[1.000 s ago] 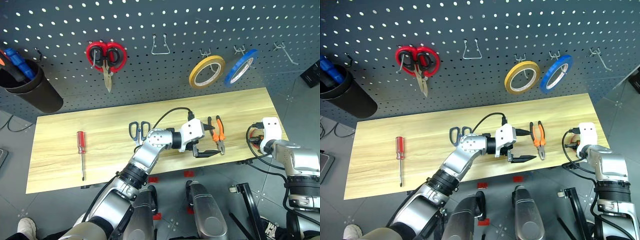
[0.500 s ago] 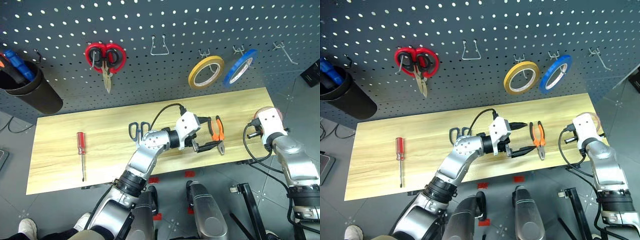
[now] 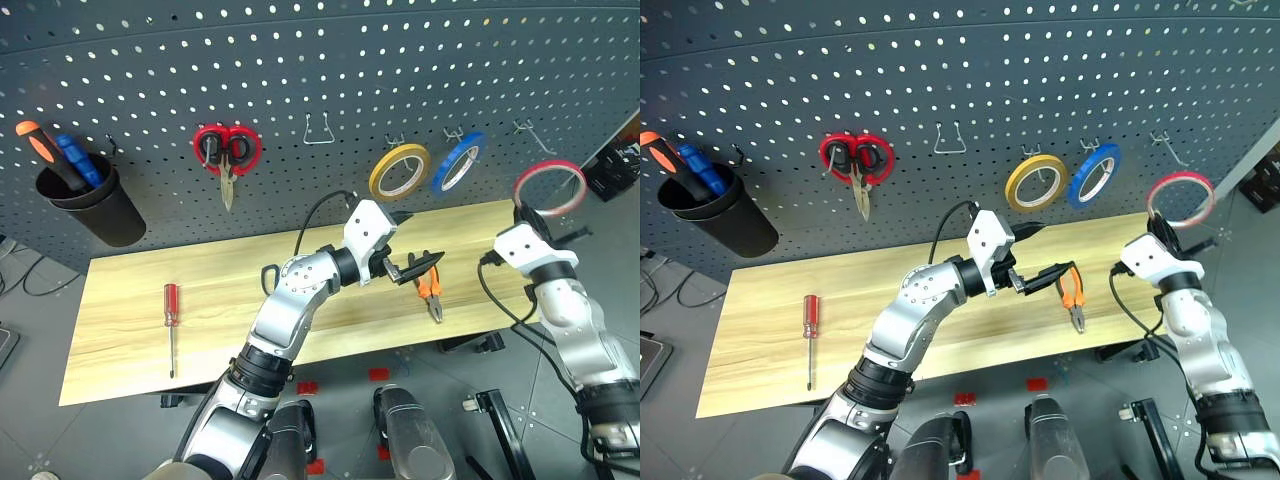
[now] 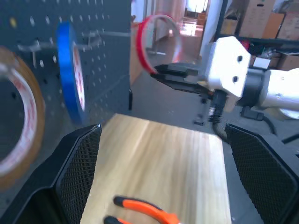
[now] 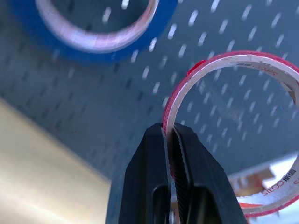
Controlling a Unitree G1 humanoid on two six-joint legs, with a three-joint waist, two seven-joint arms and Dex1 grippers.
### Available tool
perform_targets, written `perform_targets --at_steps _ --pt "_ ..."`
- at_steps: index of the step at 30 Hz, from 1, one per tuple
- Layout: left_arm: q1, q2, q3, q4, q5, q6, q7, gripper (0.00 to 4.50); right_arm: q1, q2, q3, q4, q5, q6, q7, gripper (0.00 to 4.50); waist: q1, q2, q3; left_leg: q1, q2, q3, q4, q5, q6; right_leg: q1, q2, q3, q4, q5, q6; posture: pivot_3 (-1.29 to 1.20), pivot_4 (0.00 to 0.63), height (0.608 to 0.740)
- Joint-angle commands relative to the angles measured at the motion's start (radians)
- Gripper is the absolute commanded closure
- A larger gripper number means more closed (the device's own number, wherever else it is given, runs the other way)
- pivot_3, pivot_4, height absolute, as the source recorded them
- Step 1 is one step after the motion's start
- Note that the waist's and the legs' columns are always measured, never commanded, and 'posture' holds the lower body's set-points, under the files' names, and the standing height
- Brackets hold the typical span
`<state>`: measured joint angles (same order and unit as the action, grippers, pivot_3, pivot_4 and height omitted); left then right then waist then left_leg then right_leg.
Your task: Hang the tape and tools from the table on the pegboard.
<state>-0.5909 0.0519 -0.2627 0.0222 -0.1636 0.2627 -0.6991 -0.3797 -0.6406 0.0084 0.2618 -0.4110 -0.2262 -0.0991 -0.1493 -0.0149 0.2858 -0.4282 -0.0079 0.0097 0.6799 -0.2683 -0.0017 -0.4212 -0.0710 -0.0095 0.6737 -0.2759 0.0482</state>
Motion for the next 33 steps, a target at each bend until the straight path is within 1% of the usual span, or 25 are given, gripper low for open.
perform_targets --at_steps 1,6,10,14,18,22,23,25,29,31,32,33 --pt "-0.035 -0.013 0.014 0.027 -0.014 -0.04 -0.001 0.0 -0.069 -0.01 -0.011 0.085 0.014 -0.105 -0.016 4.46 -0.001 0.0 -0.006 0.0 0.0 0.0 0.0 0.0 0.0 0.0 0.0 0.0 0.0 0.0 0.0 -0.34 0.168 0.74" --pt "-0.079 -0.021 0.018 0.084 -0.013 -0.074 -0.007 0.0 -0.161 -0.021 -0.014 0.232 0.039 -0.168 0.017 4.46 -0.009 0.001 -0.014 0.0 0.0 0.001 0.0 0.0 0.0 0.0 0.0 0.0 0.0 0.0 0.0 -0.34 0.159 0.74" --pt "-0.1 -0.031 0.019 0.101 -0.015 -0.088 -0.01 0.0 -0.23 -0.007 -0.033 0.36 0.11 -0.175 0.081 4.46 -0.022 0.002 -0.021 0.0 0.0 0.001 0.0 0.0 0.0 0.001 0.0 0.0 0.0 0.0 0.0 -0.34 0.157 0.74" --pt "-0.104 -0.038 0.017 0.104 -0.016 -0.09 -0.013 0.0 -0.285 0.01 -0.034 0.452 0.184 -0.189 0.175 4.46 -0.047 0.004 -0.024 0.0 0.0 0.001 0.0 0.0 0.001 0.001 0.0 0.0 0.0 0.0 0.0 -0.34 0.156 0.74" --pt "-0.103 -0.044 0.012 0.101 -0.015 -0.092 -0.016 0.0 -0.316 0.031 -0.04 0.5 0.257 -0.216 0.276 4.46 -0.07 0.007 -0.029 0.0 0.0 0.001 0.0 0.0 0.001 0.001 0.0 -0.001 0.004 0.0 0.0 -0.33 0.154 0.74" --pt "-0.1 -0.045 0.011 0.1 -0.013 -0.093 -0.016 0.0 -0.337 0.055 -0.065 0.529 0.341 -0.196 0.378 4.46 -0.093 0.011 -0.036 0.0 0.0 0.001 0.0 -0.001 0.001 0.001 0.0 0.0 0.004 0.0 0.0 -0.33 0.155 0.74" --pt "-0.099 -0.045 0.011 0.099 -0.013 -0.093 -0.015 0.0 -0.339 0.057 -0.067 0.532 0.35 -0.196 0.392 3.89 -0.097 0.012 -0.038 0.0 0.0 0.001 0.0 -0.001 0.001 0.002 0.0 -0.001 0.004 0.0 0.0 -0.33 0.155 0.74" --pt "-0.096 -0.044 0.011 0.095 -0.012 -0.091 -0.014 0.0 -0.339 0.056 -0.067 0.532 0.356 -0.195 0.405 3.42 -0.103 0.012 -0.04 0.0 -0.001 0.0 0.0 -0.001 0.002 0.002 0.0 -0.001 0.004 0.0 0.0 -0.33 0.157 0.74" --pt "-0.092 -0.042 0.012 0.089 -0.01 -0.089 -0.011 0.0 -0.332 0.057 -0.067 0.525 0.358 -0.192 0.408 2.16 -0.109 0.012 -0.041 0.0 -0.001 0.001 0.0 -0.001 0.002 0.002 0.0 0.0 0.004 0.0 0.0 -0.32 0.159 0.74" --pt "-0.092 -0.041 0.013 0.09 -0.009 -0.089 -0.009 0.0 -0.324 0.059 -0.069 0.515 0.361 -0.188 0.408 1.45 -0.111 0.013 -0.043 0.0 -0.001 0.001 0.0 -0.001 0.002 0.002 0.0 0.0 0.005 0.0 0.0 -0.32 0.159 0.74" --pt "-0.092 -0.04 0.013 0.091 -0.009 -0.089 -0.009 0.0 -0.321 0.06 -0.07 0.511 0.363 -0.186 0.408 1.21 -0.111 0.013 -0.043 0.0 -0.001 0.001 0.0 -0.001 0.002 0.002 0.0 0.0 0.005 0.0 0.0 -0.32 0.159 0.74" --pt "-0.09 -0.039 0.014 0.089 -0.008 -0.089 -0.009 0.0 -0.309 0.062 -0.074 0.498 0.368 -0.178 0.406 0.84 -0.112 0.013 -0.044 0.0 -0.001 0.001 0.0 -0.001 0.002 0.002 0.0 0.0 0.005 0.0 0.0 -0.32 0.166 0.74"
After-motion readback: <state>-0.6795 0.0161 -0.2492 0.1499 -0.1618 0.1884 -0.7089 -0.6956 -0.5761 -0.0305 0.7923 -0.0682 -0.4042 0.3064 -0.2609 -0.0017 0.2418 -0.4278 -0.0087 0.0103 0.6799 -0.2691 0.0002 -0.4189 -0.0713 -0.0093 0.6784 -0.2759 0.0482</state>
